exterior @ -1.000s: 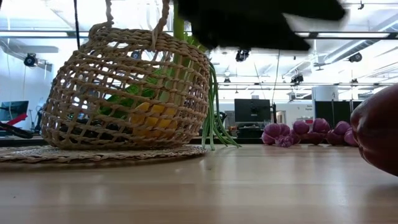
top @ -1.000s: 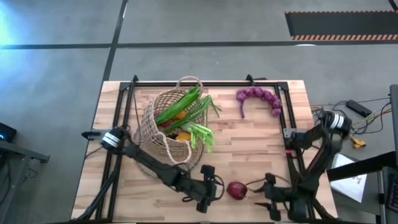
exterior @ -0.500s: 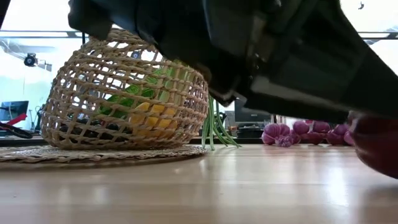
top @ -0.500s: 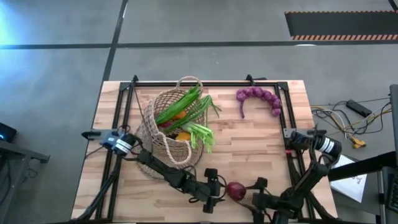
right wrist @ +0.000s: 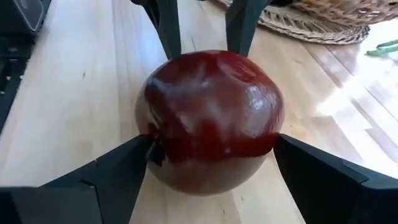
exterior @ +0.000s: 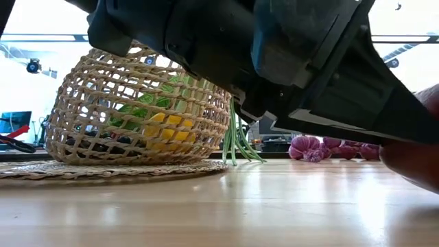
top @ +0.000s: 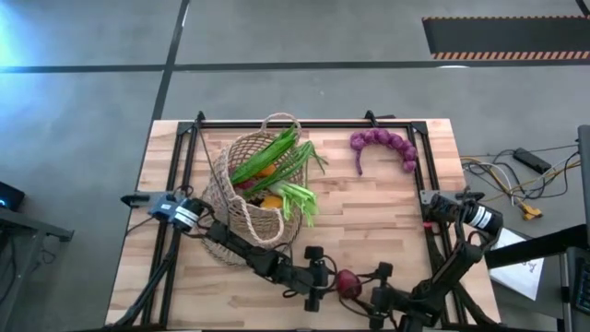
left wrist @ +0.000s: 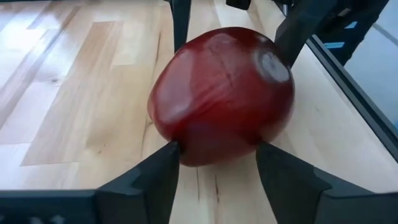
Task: Build produce basket
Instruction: Put the apple into the basket
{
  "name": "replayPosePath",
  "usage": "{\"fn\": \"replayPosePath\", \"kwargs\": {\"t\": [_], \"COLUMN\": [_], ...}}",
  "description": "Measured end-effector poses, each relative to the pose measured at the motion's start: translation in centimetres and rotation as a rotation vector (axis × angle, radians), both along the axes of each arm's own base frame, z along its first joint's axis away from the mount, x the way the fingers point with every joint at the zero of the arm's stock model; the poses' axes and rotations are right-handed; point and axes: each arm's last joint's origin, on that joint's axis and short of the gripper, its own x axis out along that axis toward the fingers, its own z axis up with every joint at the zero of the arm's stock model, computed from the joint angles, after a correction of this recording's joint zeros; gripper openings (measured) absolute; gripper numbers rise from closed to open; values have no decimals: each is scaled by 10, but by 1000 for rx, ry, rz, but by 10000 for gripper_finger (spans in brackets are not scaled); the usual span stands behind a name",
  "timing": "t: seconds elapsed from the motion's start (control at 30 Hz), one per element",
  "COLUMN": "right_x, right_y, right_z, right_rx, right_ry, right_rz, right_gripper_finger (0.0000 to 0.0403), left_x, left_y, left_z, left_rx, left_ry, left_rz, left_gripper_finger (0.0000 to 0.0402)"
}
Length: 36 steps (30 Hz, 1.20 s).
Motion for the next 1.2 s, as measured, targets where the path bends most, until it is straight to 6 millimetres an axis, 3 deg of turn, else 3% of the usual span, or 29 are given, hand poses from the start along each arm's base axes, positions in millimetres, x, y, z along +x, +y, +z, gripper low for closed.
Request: {"fn": "replayPosePath", "kwargs": {"t": [0.17,0.33,0.47,0.67,0.87,1.03,1.2], "right_x": [-1,-1,-1,5,6,6,6], "right_y": [-4,-7,-9,-15,-16,-16,-17], "right_z": [-2,-3,-3,-4,-4,2,10], "right_rx": [-24,-43,-85,-130,-157,-151,-125], "right_ry": [-8,-3,-10,-2,20,38,54], "right_rz": [-2,-7,-9,-13,6,29,44], "right_gripper_finger": [325,307,249,143,57,16,10], "left_x": [-1,-9,-20,-35,-53,-52,-47], "left_y": [-1,0,-1,-6,-15,-18,-17], "left_z": [1,16,30,66,86,81,62], "left_rx": [2,42,78,82,135,130,91], "left_ry": [-1,77,130,97,77,72,53], "left_rz": [1,-7,0,-6,34,68,87], "left_gripper_finger": [167,160,159,159,159,159,159]}}
